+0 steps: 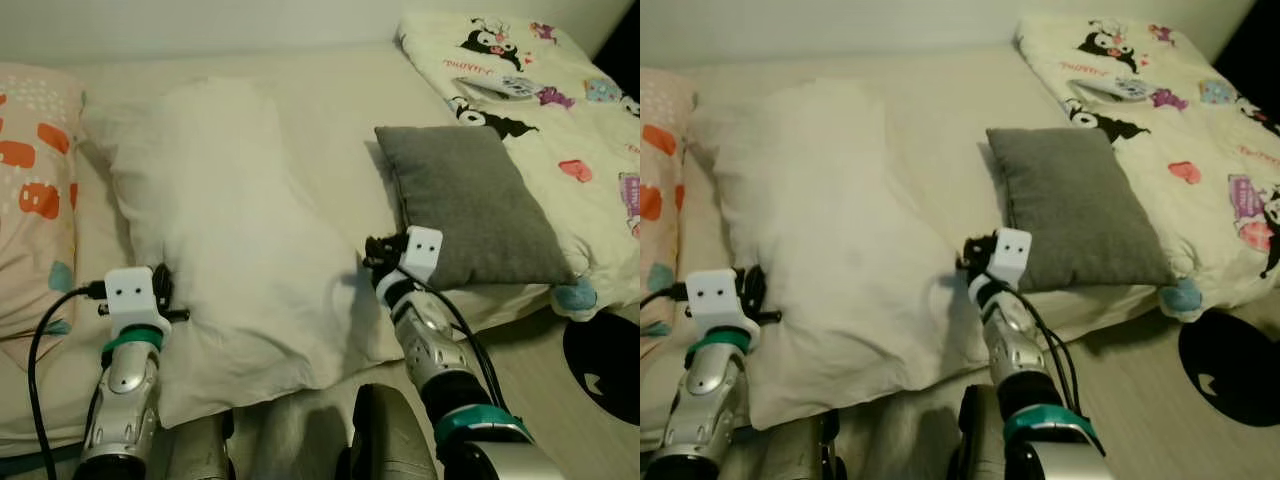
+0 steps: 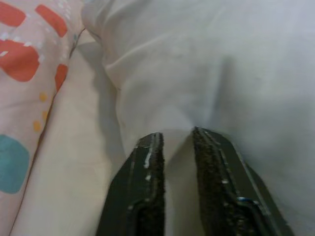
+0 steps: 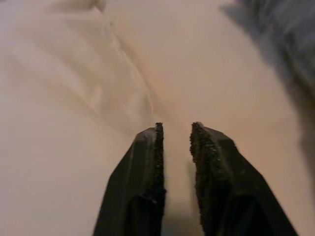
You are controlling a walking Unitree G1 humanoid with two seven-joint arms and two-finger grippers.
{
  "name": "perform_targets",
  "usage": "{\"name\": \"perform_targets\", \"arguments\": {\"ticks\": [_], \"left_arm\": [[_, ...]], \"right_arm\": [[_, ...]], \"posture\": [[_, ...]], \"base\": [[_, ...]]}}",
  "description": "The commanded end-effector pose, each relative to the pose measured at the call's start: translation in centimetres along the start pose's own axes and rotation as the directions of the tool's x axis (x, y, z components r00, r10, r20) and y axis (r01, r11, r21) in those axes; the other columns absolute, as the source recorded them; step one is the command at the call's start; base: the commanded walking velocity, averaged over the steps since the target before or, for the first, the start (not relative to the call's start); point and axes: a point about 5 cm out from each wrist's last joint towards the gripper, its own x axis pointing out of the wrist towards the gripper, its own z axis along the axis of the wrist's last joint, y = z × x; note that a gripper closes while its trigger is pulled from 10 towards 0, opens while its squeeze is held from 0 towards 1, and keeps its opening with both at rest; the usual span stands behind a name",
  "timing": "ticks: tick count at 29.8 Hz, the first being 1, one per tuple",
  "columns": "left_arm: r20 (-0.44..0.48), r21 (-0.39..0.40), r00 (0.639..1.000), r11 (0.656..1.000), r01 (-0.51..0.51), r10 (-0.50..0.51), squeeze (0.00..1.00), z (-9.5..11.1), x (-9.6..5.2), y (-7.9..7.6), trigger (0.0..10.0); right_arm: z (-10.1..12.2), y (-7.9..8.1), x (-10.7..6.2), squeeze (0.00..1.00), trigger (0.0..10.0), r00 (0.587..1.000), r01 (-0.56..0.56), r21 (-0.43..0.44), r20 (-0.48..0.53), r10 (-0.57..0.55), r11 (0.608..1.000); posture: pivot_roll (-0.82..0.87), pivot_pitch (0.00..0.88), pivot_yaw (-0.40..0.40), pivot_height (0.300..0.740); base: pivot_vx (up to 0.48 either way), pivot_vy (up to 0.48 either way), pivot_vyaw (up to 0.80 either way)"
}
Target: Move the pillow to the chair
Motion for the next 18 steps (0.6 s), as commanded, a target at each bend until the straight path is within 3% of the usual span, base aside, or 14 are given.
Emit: {"name": "perform_targets", "arguments": {"ticks": [1, 8, 13, 18], "left_arm": [[-0.017, -0.044, 1.000, 0.999, -0.007, 0.006, 1.00, -0.9, -0.2, 0.8, 10.0], [-0.003, -0.182, 1.000, 0.983, 0.021, -0.022, 1.00, -0.7, 0.8, 2.2, 10.0], [-0.007, -0.247, 0.999, 0.968, 0.029, -0.031, 1.00, -0.8, 1.2, 2.8, 10.0], [-0.028, -0.410, 0.992, 0.906, 0.101, -0.123, 1.00, -1.6, 1.7, 1.6, 10.0]], "right_arm": [[-0.6, -0.2, 0.2, 1.00, 10.0, 0.999, 0.010, 0.156, -0.044, -0.003, 0.988], [0.3, 1.4, 1.4, 1.00, 10.0, 0.996, -0.059, 0.361, -0.035, 0.077, 0.931], [0.6, 1.7, 1.7, 1.00, 10.0, 0.995, -0.079, 0.393, -0.030, 0.098, 0.916], [0.5, 1.8, 1.8, 1.00, 10.0, 0.992, -0.084, 0.501, -0.038, 0.119, 0.862]], "posture": [[0.09, 0.147, -0.039, 0.592], [0.09, 0.213, -0.020, 0.592], [0.09, 0.219, -0.012, 0.592], [0.08, 0.224, -0.008, 0.592]], "base": [[0.000, 0.000, 0.00], [0.000, 0.000, 0.00], [0.000, 0.000, 0.00], [0.000, 0.000, 0.00]]}}
